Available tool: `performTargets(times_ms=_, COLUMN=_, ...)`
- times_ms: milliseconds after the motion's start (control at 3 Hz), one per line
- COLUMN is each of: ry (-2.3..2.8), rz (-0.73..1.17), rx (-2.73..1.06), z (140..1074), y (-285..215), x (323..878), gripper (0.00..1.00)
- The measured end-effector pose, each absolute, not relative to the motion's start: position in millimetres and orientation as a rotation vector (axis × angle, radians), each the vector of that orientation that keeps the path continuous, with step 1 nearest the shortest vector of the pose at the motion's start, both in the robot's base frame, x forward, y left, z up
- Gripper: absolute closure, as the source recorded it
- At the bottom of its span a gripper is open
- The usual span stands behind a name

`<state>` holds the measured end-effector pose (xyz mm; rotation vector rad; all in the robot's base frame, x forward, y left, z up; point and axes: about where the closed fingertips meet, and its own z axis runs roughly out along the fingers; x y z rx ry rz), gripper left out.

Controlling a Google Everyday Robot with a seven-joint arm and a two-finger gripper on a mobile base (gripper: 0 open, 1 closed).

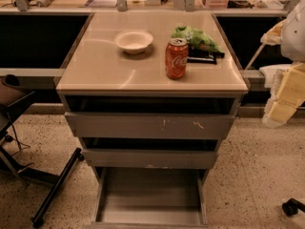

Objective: Place coke can into bottom drawer

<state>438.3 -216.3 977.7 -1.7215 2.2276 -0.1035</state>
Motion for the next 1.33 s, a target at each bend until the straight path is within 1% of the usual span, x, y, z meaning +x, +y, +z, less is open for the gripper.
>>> performTargets(times_ms=333, ry=2.228, rz=-0.103, rx=-1.722, z=978, y=-216, x=438, gripper=0.00)
performTargets(times_ms=667, ry=2.196, rz=-0.076, rx=-1.727, z=976, y=-211, x=453, gripper=0.00)
performTargets(times_ms=1333, ry=2.028, rz=0.112, rx=-1.633, z=965, y=-197, x=539, gripper=0.00)
